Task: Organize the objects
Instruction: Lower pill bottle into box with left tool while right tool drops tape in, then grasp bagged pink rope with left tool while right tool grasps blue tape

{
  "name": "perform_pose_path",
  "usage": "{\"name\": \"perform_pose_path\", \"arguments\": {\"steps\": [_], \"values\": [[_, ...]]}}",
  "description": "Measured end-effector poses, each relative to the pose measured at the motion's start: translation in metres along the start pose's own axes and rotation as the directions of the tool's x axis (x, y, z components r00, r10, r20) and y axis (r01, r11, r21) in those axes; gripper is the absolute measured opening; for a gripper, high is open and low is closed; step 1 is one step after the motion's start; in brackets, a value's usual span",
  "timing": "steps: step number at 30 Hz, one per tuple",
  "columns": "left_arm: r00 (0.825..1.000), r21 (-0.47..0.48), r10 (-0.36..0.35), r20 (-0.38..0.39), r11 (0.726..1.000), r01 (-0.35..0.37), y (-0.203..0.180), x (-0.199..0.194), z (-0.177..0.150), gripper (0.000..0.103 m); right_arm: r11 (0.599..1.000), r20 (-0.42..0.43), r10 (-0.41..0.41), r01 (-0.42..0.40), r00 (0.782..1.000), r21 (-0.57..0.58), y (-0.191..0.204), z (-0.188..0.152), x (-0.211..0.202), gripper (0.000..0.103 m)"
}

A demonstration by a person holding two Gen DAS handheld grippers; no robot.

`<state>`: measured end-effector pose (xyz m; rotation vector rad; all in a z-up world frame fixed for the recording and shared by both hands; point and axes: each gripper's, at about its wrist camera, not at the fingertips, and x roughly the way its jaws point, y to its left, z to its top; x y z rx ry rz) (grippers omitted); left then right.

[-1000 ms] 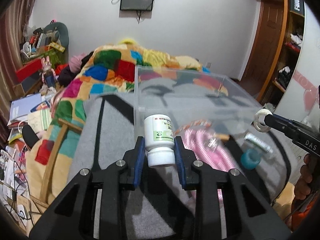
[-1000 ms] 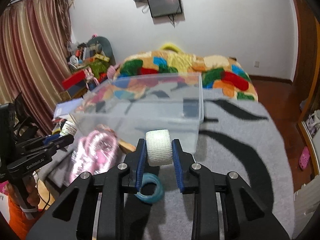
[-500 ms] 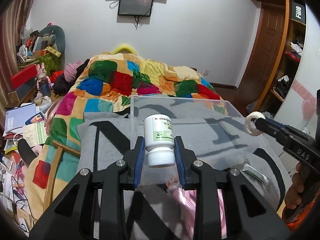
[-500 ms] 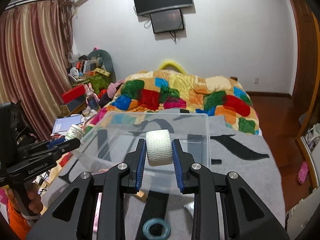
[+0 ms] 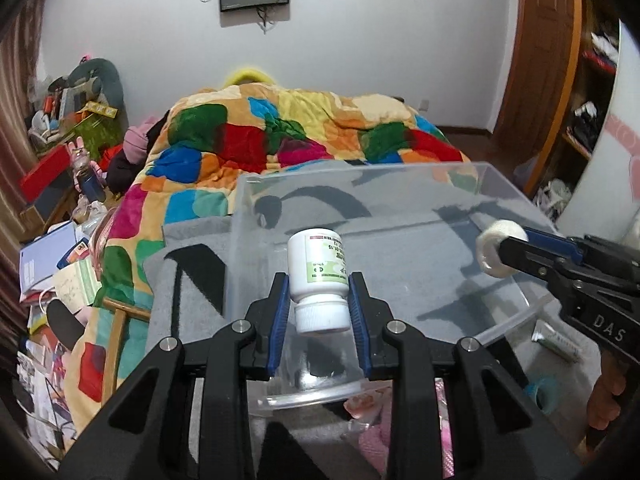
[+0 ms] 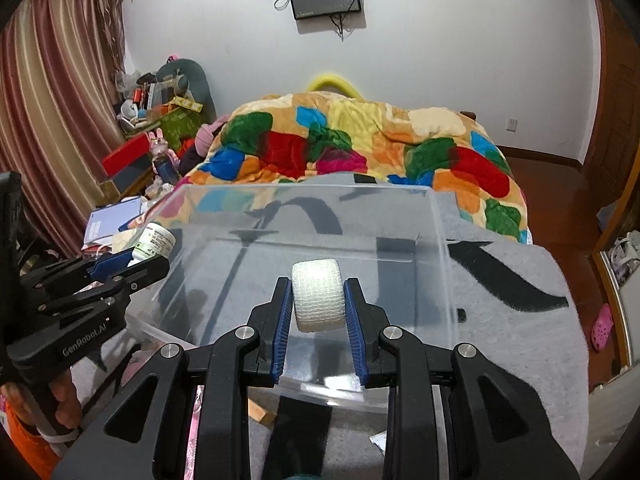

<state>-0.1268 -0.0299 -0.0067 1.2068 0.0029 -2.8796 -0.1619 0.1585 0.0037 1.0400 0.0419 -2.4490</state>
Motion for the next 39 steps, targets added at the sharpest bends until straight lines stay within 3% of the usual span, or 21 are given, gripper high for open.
{"name": "perform_pose_path", "arguments": {"steps": [5,8,14,16,18,25,32,39], "values": [[1.0,0.003,0.005,-0.003,1.0,-0.005,-0.001,-0.003,-0.002,0.035,0.999,-0.013,-0.009,0.009,1.0,-0.031,0.006,-0.005,-0.001,0.025],[1.0,-0.001,-0.015,0.002,1.0,0.015,-0.002,-0.008,-0.004,0.049,0.999,-0.013,-0.006,0.006,1.0,-0.045,0.009,-0.007,-0.005,0.028],[0.999,0.031,0.008,0.047,0.999,-0.009,-0.011,-0.029,-0.012,0.076,0.998,0.027,-0.002,0.003,1.0,-0.061,0.011,-0.011,-0.024,0.048],[0.998,0.027,0.005,0.062,1.0,-0.006,-0.012,-0.037,-0.015,0.092,0.998,0.043,-0.004,0.007,0.999,-0.065,0.011,-0.013,-0.032,0.055],[0.997,0.024,0.0,0.078,1.0,-0.002,-0.015,-0.045,-0.019,0.097,0.998,0.062,-0.003,0.008,0.998,-0.069,0.011,-0.017,-0.042,0.061],[0.998,0.053,-0.032,0.048,0.998,0.03,-0.034,-0.049,-0.04,0.1,0.995,0.087,-0.013,0.021,0.996,-0.093,0.006,-0.041,-0.067,0.067],[0.994,0.049,-0.098,-0.045,0.994,0.1,-0.05,-0.029,-0.066,0.1,0.997,0.023,0.009,-0.007,1.0,-0.083,-0.002,-0.075,-0.07,0.067],[0.991,0.05,-0.096,-0.091,0.994,0.101,-0.044,-0.021,-0.093,0.1,0.996,-0.055,0.048,-0.052,0.997,-0.066,-0.004,-0.101,-0.055,0.067]]}}
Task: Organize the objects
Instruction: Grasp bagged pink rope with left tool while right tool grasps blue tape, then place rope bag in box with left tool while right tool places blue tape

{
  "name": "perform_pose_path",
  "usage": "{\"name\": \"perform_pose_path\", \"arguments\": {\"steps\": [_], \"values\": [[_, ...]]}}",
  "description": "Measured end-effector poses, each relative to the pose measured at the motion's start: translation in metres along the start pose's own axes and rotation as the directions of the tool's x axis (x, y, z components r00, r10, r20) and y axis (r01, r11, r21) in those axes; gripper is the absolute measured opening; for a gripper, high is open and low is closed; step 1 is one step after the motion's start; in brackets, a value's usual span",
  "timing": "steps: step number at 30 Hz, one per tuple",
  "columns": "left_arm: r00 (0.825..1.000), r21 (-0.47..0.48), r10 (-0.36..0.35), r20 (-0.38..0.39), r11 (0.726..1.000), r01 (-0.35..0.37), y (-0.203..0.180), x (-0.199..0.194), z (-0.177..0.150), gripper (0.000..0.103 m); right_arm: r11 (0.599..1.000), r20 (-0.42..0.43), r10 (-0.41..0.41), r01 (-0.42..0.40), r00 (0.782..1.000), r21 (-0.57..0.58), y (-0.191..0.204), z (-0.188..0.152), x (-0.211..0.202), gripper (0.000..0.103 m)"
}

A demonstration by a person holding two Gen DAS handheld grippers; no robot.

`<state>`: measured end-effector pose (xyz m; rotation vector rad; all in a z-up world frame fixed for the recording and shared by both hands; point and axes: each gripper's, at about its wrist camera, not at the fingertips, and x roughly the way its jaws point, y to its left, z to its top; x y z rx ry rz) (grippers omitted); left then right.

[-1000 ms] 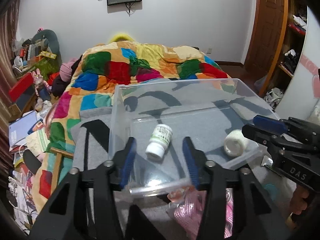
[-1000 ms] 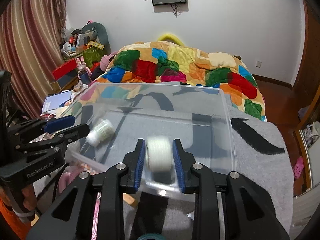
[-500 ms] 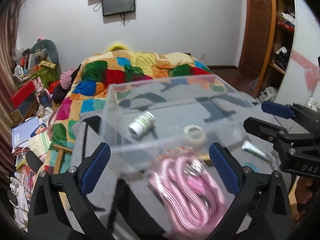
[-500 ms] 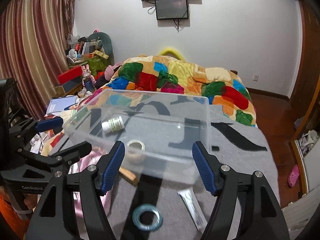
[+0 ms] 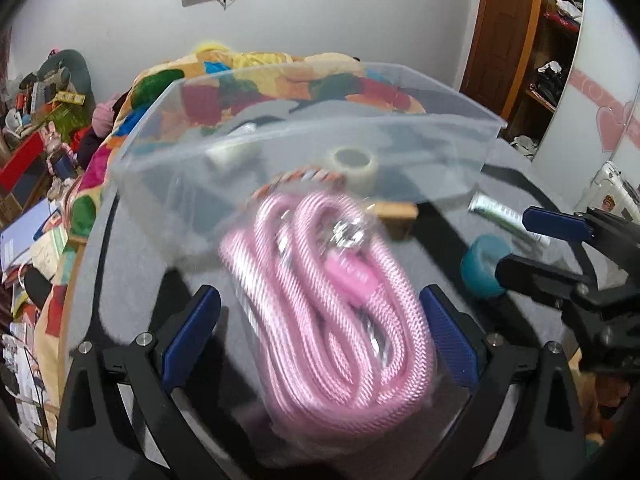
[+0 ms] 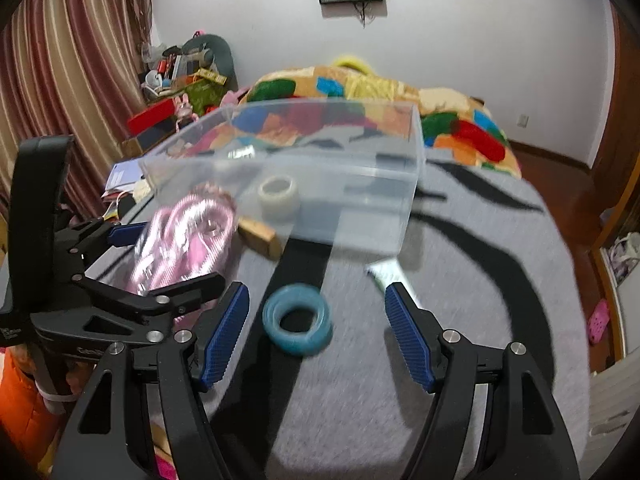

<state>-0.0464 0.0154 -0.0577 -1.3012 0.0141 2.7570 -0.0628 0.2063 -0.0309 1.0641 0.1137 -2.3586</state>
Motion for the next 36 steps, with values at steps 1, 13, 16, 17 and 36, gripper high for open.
{"name": "perform_pose_path", "arguments": {"steps": [1,13,16,17,36], "values": [[1.0,-0.005,-0.001,-0.002,1.0,0.001,0.005,-0.002,-0.005,0.1,1.0,-0.005,0.003,-0.003,1.0,0.002,0.0,-0.002,0.002,0.067],[0.999,0.007,-0.022,0.034,1.0,0.022,0.01,-0.011,-0.008,0.094,1.0,-0.03,0.011,-0.011,0.999,-0.003,0.005,-0.009,0.019,0.046],[1.0,0.018,-0.011,0.026,1.0,0.011,0.004,-0.004,-0.007,0.073,1.0,-0.027,0.02,-0.02,0.999,-0.008,0.007,-0.009,0.018,0.036],[1.0,0.016,-0.013,0.025,1.0,0.012,0.003,-0.002,-0.008,0.07,1.0,-0.024,0.017,-0.017,1.0,-0.01,0.007,-0.01,0.017,0.036],[0.981,-0.027,-0.054,0.187,0.998,0.06,0.015,-0.068,-0.007,0.055,0.999,0.143,0.027,-0.023,0.989,-0.026,0.02,0.019,-0.03,0.036]]}}
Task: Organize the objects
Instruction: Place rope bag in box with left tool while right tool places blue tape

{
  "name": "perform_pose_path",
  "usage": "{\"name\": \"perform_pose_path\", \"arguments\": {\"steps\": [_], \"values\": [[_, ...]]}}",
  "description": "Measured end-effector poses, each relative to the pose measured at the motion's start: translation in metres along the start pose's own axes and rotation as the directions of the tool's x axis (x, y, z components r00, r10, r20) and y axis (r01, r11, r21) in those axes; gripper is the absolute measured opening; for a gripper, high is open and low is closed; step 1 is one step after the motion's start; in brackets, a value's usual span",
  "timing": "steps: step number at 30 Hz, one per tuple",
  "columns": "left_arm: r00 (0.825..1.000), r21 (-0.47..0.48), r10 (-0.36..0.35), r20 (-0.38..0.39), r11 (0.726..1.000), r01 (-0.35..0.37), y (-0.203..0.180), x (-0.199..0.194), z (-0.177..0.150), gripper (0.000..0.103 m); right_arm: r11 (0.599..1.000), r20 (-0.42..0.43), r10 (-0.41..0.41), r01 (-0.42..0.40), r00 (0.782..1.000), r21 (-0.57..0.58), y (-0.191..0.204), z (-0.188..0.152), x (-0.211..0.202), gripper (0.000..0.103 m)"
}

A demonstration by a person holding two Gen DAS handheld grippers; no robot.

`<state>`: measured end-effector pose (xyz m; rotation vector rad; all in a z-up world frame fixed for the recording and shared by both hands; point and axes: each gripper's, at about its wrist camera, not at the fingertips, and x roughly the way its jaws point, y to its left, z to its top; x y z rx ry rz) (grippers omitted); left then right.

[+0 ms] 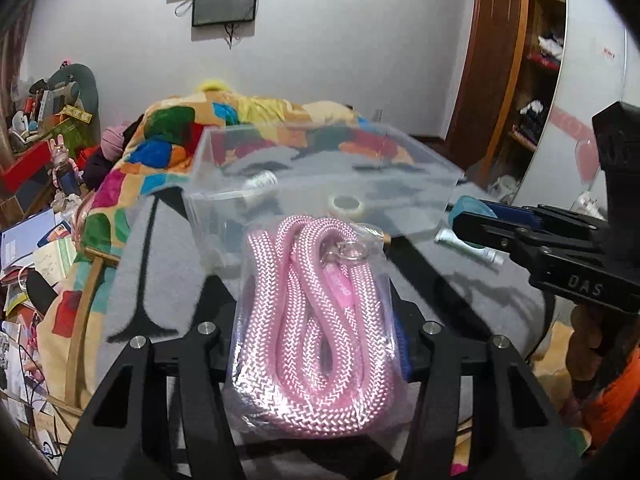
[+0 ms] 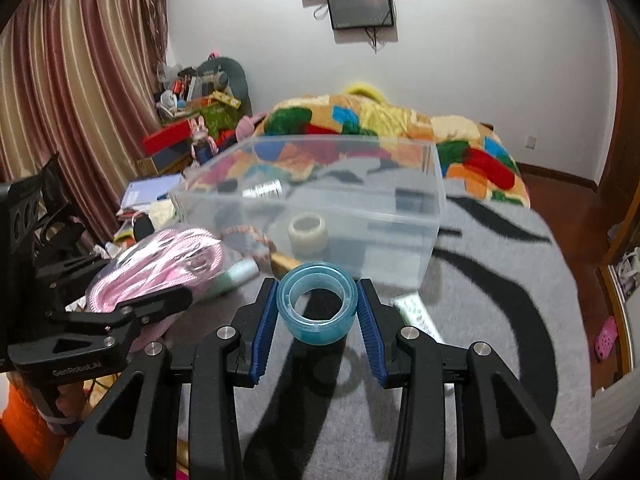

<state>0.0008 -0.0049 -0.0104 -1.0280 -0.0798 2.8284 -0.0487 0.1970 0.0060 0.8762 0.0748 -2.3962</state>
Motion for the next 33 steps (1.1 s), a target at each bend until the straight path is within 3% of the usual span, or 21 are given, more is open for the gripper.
{"name": "perform_pose_path", "arguments": {"steps": [7,13,22,33], "values": [[0.996,-0.007,0.019,0.082,1.0,-0.018,0.008,-0.018,0.03,0.055,0.999,0.063,-0.032,0.033,0.998,-0.012,0.002,0.027,-0.004,0.036],[0.994,-0.038,-0.008,0.107,0.999,0.012,0.02,-0.005,0.058,0.055,0.998,0.07,-0.062,0.061,0.996,0.005,-0.003,0.054,0.007,0.036],[0.999,-0.089,0.028,0.042,0.996,-0.024,0.039,0.05,0.09,0.055,0.995,0.015,-0.098,0.097,0.995,0.028,-0.02,0.077,0.045,0.036],[0.997,-0.092,0.058,-0.057,0.994,-0.063,0.04,0.1,0.101,0.055,0.994,-0.114,-0.087,0.095,0.99,0.06,-0.035,0.073,0.095,0.036]]}}
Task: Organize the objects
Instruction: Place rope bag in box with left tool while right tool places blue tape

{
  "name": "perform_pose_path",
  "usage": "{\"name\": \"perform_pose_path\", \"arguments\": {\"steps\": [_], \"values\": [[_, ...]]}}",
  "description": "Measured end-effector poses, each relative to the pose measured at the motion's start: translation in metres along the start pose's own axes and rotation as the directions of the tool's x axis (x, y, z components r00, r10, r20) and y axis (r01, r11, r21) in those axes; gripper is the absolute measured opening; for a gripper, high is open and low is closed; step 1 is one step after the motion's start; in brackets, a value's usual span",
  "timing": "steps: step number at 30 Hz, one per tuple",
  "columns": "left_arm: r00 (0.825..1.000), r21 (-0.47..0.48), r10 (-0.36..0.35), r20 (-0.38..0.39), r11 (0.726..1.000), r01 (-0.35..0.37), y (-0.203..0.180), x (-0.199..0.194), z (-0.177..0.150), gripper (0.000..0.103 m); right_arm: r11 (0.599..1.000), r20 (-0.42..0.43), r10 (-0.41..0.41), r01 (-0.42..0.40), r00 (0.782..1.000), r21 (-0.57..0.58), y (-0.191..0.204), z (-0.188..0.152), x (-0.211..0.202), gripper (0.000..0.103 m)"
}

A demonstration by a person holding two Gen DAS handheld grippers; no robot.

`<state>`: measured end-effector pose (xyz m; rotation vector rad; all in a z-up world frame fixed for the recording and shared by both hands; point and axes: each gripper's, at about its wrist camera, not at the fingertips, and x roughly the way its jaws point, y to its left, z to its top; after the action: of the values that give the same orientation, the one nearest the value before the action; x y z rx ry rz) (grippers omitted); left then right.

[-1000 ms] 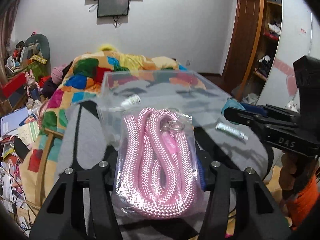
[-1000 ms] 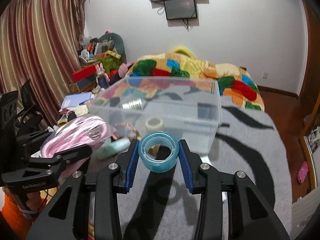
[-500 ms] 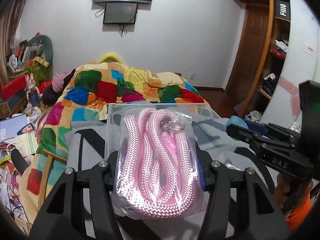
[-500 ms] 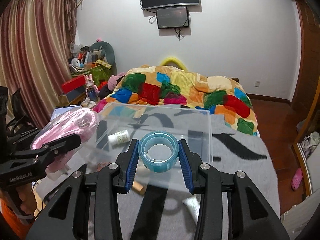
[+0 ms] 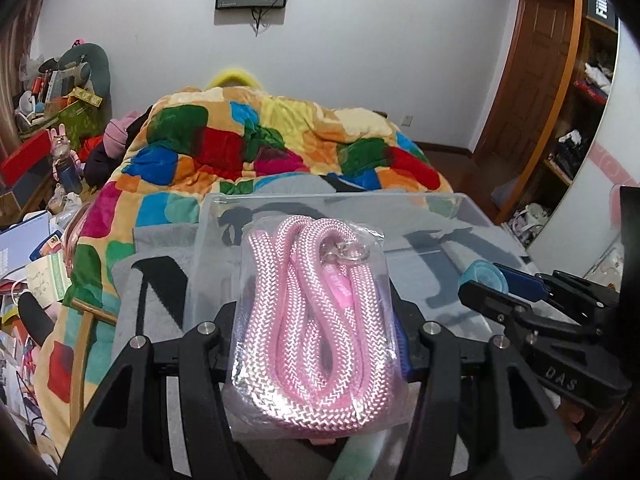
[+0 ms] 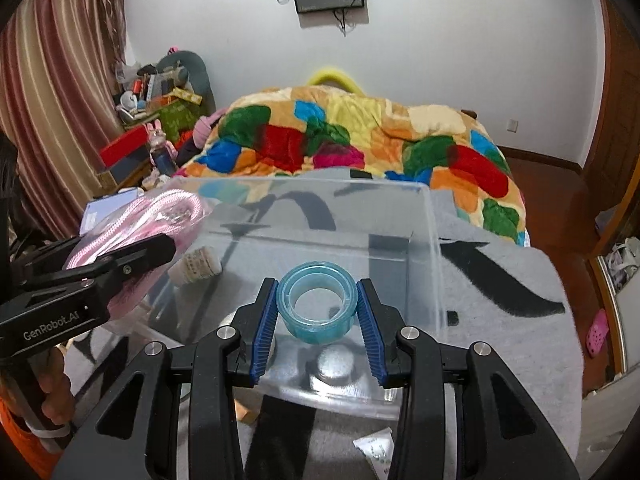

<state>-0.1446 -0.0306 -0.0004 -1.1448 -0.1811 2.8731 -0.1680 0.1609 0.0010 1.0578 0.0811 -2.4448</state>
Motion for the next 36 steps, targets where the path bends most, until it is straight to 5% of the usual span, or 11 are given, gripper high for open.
{"name": "perform_pose_path", "arguments": {"steps": [9,14,17,22,29,36], "values": [[0.999,0.004,-0.002,-0.034,1.0,0.002,-0.004,0.009,-0.003,0.058,0.999,-0.026,-0.008,0.007,1.0,-0.035,0.005,-0.001,0.004,0.037],[1.0,0.024,-0.003,-0.024,1.0,0.003,-0.007,0.0,-0.004,0.06,1.0,-0.015,-0.005,0.004,1.0,-0.028,0.003,-0.004,-0.002,0.048],[1.0,0.044,-0.005,-0.007,0.999,0.006,-0.01,-0.011,-0.004,0.065,0.999,-0.002,-0.003,0.003,1.0,-0.041,0.005,-0.005,-0.01,0.05],[0.999,0.078,0.003,0.049,0.997,-0.007,-0.018,-0.037,-0.01,0.089,0.998,0.051,-0.008,0.011,0.999,-0.065,0.008,-0.009,-0.034,0.062],[0.997,0.093,-0.002,0.076,0.996,-0.005,-0.019,-0.062,-0.025,0.096,0.995,0.11,-0.029,0.039,0.994,-0.092,0.001,-0.026,-0.069,0.066],[0.999,0.097,0.01,0.032,0.995,-0.013,-0.011,-0.065,-0.048,0.096,0.995,0.071,-0.049,0.055,0.996,-0.079,-0.02,-0.053,-0.076,0.066]]}}
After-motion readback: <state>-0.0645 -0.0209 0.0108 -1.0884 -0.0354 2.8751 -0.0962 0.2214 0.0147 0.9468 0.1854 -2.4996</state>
